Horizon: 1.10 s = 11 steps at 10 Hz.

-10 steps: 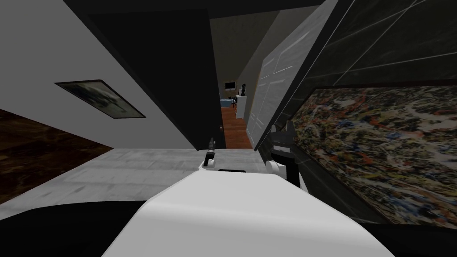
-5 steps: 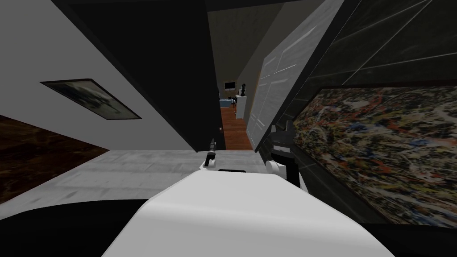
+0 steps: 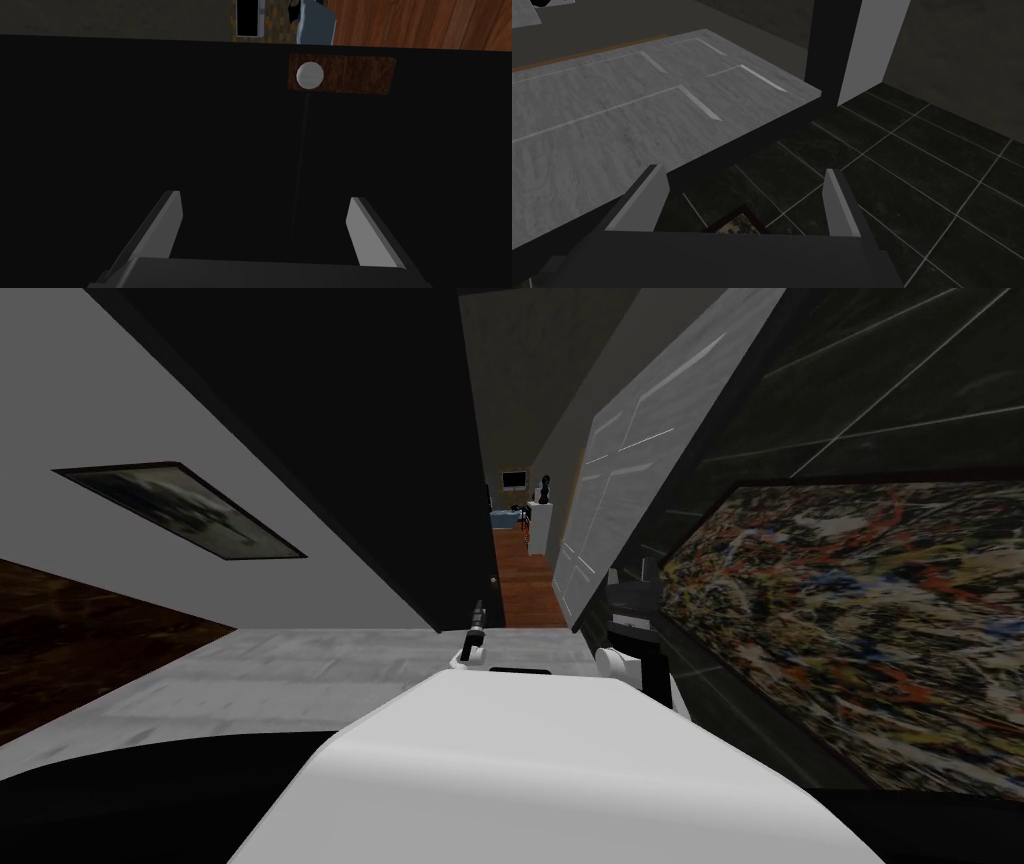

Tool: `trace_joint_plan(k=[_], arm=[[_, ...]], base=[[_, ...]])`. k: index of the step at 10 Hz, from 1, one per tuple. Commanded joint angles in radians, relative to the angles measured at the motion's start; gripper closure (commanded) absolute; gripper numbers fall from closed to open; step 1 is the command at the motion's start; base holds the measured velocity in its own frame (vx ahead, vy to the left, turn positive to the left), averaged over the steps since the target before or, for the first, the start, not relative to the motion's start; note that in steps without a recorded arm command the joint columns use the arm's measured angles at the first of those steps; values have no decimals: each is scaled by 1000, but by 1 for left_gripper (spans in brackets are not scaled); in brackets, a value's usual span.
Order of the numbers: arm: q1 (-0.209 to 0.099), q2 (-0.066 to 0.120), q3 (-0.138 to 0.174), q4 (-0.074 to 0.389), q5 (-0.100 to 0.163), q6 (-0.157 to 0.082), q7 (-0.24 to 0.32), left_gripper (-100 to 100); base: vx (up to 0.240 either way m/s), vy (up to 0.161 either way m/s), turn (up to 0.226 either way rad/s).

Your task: Push the door open

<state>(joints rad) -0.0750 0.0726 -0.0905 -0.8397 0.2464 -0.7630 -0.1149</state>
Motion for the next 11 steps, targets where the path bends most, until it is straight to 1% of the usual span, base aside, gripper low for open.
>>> trace_joint_plan(k=[1,2,4,6,8,9,11], arm=[[-9,-3,-3,29,3,-7,-1,-100],[-21,-7,-5,58,6,-11,-3,-100],[-32,-10,-7,88,9,-15,-5,-100],[-49,-17,-10,131,14,-21,-7,-100],[-60,-21,-12,158,17,-24,-9,-100],[-69,-26,-14,183,19,-28,-10,-100],[-72,-17,-11,185,19,-33,-7,-100]], base=[[92,8,-6],[110,26,-15],[104,2,-10],[104,0,-10],[86,13,-7],[104,24,-13],[79,14,-14]])
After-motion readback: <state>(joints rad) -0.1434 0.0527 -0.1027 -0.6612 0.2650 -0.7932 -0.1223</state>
